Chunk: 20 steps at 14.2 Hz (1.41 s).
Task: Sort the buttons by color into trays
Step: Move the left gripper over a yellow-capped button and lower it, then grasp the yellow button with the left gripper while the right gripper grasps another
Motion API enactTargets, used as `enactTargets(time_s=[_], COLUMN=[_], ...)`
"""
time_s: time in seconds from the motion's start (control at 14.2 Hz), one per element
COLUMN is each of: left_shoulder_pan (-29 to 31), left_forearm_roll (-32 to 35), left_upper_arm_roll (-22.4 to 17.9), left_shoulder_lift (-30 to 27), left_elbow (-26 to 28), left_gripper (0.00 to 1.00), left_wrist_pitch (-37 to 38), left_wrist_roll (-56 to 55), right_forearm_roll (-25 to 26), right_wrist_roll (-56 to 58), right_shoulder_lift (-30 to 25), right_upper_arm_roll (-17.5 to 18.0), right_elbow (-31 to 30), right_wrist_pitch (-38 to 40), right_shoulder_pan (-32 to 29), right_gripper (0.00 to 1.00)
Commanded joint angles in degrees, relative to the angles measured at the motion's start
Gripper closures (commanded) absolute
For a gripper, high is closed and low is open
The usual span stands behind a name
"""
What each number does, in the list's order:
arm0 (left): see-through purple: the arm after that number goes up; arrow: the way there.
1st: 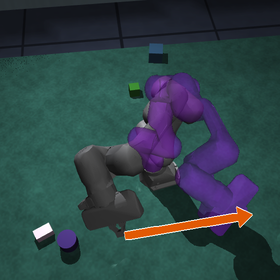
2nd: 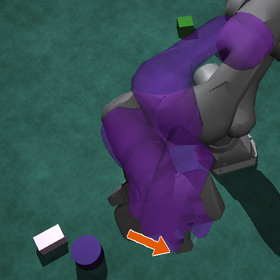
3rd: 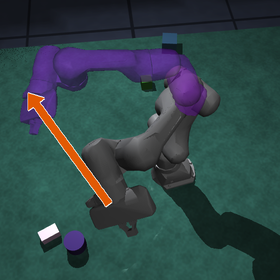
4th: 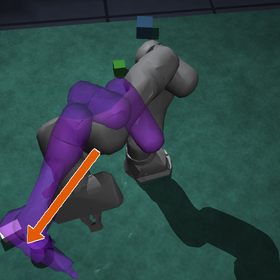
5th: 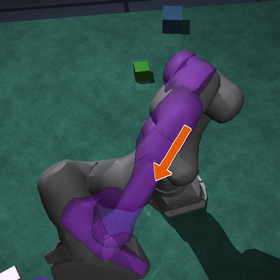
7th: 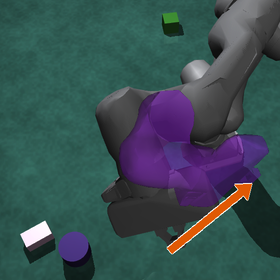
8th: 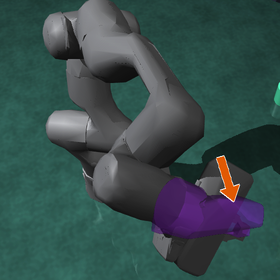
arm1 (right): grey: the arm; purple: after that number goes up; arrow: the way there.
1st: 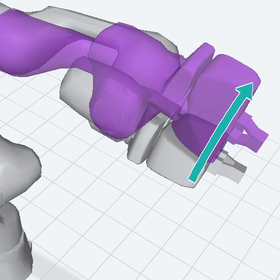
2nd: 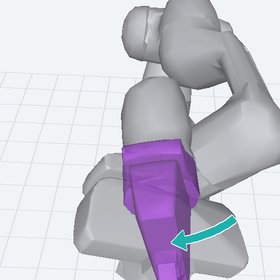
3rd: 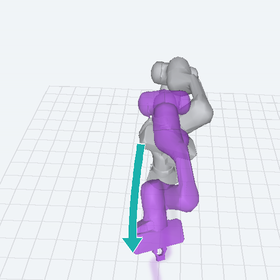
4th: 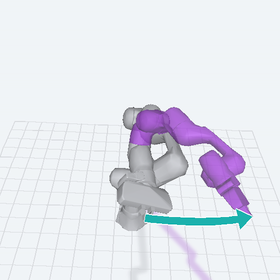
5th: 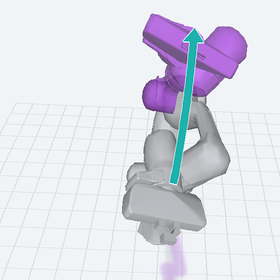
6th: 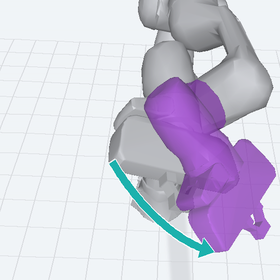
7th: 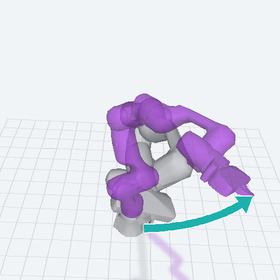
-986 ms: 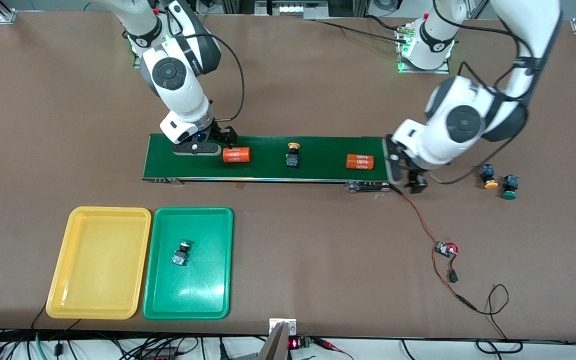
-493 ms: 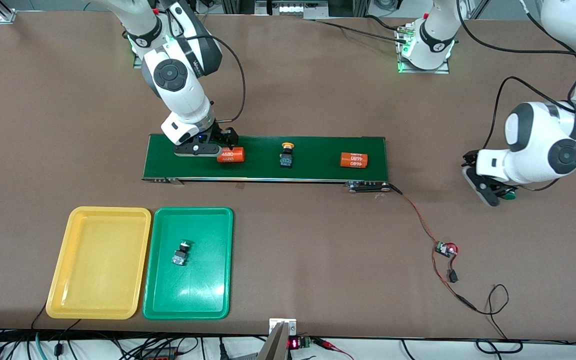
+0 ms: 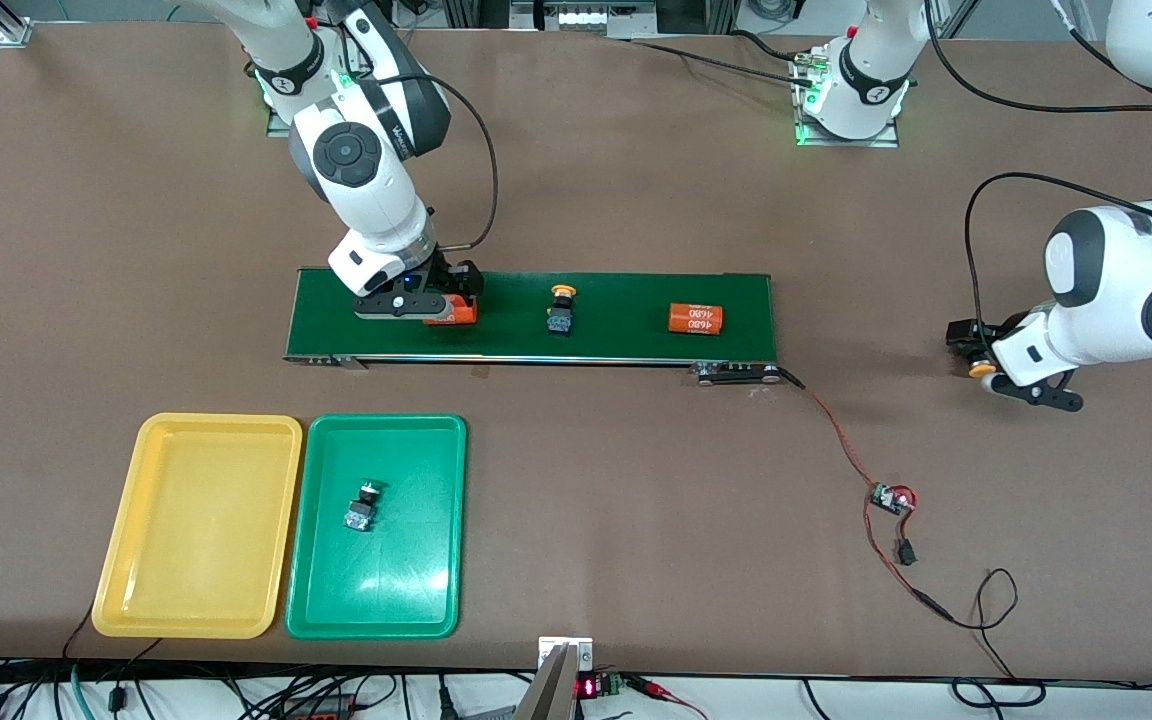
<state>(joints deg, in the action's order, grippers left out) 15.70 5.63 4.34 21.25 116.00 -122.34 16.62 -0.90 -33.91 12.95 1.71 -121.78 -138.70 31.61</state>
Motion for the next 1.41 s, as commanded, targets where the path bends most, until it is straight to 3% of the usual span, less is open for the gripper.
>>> enactTargets(time_s=[0.0,0.14,1.06,1.34], left_shoulder_pan=[1.08,1.87,2.93,2.84], left_forearm_roll=[-0.62,-0.62,-0.54,-0.36], left_upper_arm_roll=[-2.66,-2.67,-2.76,-2.76], left_shoulder_lift=[0.72,0.73,4.50,4.59], left_elbow=[3.08,4.93,4.32,4.23], left_gripper=[0.00,0.00,0.01,0.18], left_wrist_pitch=[-0.09,-0.53,-5.10,-6.16], left_wrist_roll=[-4.83,-6.25,-7.75,-7.57], right_forearm_roll=[0.10,0.10,0.54,0.46], right_wrist_roll=[-2.73,-2.92,-3.01,-5.02], right_shoulder_lift=[1.63,2.25,4.80,5.59], right_upper_arm_roll=[0.04,-0.04,-0.04,-0.04], right_elbow=[2.59,2.95,5.14,5.67], right_wrist_pitch=[0.36,0.36,0.10,0.10], right_shoulder_pan=[1.17,1.88,3.64,4.43], right_gripper=[0.00,0.00,0.00,0.00])
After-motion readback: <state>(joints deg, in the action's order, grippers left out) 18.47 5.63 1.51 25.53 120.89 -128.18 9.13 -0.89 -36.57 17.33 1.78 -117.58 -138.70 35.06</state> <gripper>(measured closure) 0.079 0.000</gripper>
